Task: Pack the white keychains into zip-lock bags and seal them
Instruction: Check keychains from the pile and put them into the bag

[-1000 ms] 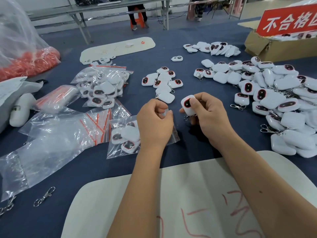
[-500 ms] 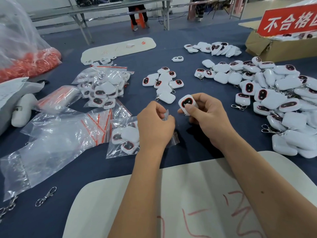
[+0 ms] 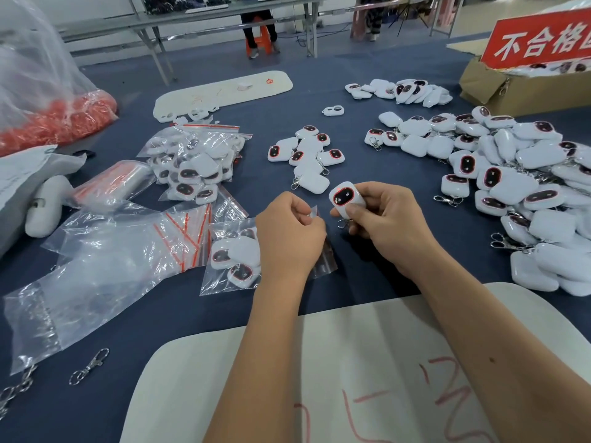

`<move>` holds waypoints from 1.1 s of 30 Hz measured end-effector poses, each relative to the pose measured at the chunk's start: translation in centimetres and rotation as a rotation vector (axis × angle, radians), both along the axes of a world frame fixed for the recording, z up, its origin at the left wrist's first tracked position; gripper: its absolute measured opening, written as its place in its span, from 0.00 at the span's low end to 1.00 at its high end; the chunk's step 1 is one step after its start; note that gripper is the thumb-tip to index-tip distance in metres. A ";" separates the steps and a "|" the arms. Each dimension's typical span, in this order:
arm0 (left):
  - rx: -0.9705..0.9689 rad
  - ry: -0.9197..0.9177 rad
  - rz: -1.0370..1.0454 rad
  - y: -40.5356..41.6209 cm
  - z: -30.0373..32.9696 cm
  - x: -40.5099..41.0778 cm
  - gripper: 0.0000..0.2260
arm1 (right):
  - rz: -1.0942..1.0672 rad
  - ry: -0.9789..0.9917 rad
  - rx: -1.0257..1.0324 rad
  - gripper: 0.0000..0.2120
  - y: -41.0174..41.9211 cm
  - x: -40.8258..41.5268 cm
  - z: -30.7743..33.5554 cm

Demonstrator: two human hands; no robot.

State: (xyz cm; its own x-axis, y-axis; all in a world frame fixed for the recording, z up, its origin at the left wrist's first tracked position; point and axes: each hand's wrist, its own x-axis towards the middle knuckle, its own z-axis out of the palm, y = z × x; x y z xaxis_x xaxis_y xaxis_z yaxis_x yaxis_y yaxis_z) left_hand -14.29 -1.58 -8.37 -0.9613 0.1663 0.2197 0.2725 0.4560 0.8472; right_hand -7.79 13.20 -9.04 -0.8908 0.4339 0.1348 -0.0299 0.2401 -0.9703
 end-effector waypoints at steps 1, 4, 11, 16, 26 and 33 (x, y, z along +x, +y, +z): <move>0.002 -0.006 -0.003 0.0 0.0 -0.1 0.06 | -0.005 0.001 0.005 0.11 0.0 0.0 -0.1; 0.034 -0.026 -0.028 0.0 0.0 -0.2 0.06 | -0.016 0.028 -0.044 0.10 0.0 0.0 -0.2; 0.198 -0.042 -0.029 0.1 0.3 -0.3 0.08 | 0.133 0.274 -0.669 0.06 -1.7 -0.3 0.4; 0.428 -0.078 -0.034 -0.2 0.7 -0.7 0.06 | 0.213 0.175 -0.561 0.07 -2.8 -0.6 -0.2; 0.336 0.178 -0.186 -1.6 2.1 -0.3 0.08 | 0.165 -0.019 0.076 0.04 -4.1 -0.7 -0.4; 0.365 0.264 -0.180 -1.2 2.4 0.2 0.07 | 0.128 0.109 0.017 0.05 -4.2 -0.4 -0.4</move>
